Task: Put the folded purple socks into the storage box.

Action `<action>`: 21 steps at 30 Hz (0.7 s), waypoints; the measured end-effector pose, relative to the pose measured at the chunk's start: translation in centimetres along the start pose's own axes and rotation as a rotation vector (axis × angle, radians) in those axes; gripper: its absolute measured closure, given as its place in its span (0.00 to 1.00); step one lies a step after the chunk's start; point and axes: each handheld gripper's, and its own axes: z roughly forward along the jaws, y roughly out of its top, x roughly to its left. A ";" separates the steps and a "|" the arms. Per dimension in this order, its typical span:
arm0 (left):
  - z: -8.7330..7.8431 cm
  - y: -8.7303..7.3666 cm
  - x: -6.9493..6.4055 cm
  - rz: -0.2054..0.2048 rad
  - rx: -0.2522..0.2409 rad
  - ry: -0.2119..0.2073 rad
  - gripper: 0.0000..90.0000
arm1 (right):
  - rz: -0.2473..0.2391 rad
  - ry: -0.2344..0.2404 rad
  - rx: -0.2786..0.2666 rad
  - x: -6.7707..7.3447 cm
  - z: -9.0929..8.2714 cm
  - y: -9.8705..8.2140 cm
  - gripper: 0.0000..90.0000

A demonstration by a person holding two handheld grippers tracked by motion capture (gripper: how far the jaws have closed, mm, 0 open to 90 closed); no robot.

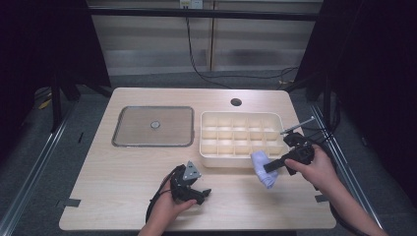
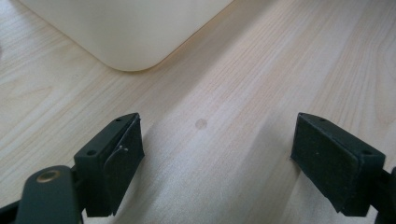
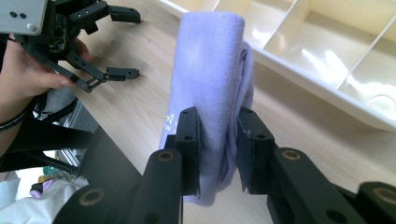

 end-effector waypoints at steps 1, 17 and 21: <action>0.0 0.0 0.0 -0.001 0.000 0.000 0.18 | 0.000 -0.002 -0.004 -0.1 -0.2 0.1 0.81; 0.0 0.0 0.0 0.000 0.000 0.000 0.18 | 0.049 -0.052 -0.024 -1.9 -1.5 2.0 0.81; 0.0 0.0 0.0 0.000 0.001 0.002 0.18 | 0.051 -0.061 -0.026 -2.5 -1.6 2.5 0.81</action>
